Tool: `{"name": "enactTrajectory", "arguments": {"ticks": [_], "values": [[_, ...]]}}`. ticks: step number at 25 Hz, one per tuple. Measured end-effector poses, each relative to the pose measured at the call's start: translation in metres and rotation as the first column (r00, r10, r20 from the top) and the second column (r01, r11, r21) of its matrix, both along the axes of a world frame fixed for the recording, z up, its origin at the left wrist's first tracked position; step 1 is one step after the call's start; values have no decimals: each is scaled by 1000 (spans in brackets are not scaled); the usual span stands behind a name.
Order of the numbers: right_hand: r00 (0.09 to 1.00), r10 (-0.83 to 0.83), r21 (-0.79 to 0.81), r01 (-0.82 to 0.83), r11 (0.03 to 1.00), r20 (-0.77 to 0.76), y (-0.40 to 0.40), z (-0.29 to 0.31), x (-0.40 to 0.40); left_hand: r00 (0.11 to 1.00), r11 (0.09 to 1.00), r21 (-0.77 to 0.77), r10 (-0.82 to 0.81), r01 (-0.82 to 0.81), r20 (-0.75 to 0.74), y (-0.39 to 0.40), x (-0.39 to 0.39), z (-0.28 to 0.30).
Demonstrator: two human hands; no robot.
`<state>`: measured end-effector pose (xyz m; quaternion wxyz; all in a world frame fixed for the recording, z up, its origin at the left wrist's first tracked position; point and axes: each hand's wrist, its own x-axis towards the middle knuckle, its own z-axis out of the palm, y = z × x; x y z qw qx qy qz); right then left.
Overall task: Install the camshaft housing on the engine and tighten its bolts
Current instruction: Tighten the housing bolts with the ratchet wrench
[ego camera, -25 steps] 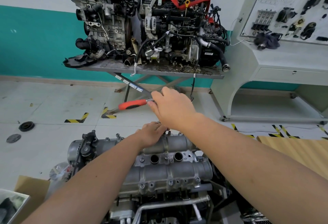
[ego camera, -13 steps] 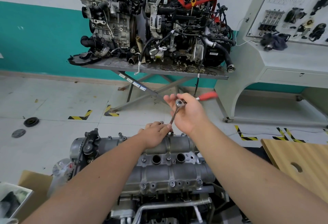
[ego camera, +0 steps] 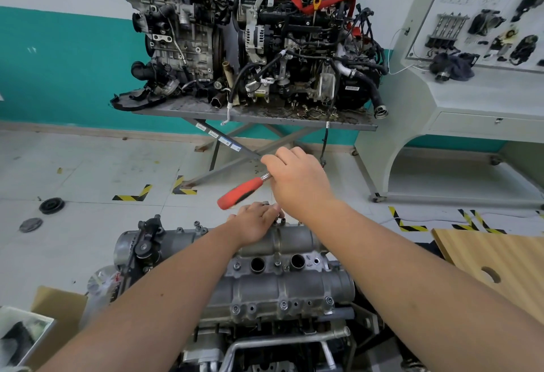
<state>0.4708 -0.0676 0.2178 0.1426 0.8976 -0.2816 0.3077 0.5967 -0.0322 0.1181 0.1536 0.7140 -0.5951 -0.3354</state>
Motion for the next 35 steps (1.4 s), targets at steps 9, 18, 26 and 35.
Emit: {"name": "enactTrajectory", "arguments": {"ticks": [9,18,26,35], "values": [[988,39,203,-7,979,-150,6,10,-2,998,1000,17,-17,16,54,1,1,1],[961,-255,718,249,650,-103,-5,39,20,999,1000,3,-27,27,31,3,2,0],[150,-770,420,-893,165,620,10,6,18,998,999,29,-20,18,54,-1,1,-4],[355,-596,407,-912,-52,720,5,-2,-4,999,999,25,-22,21,29,-1,2,-4]]}}
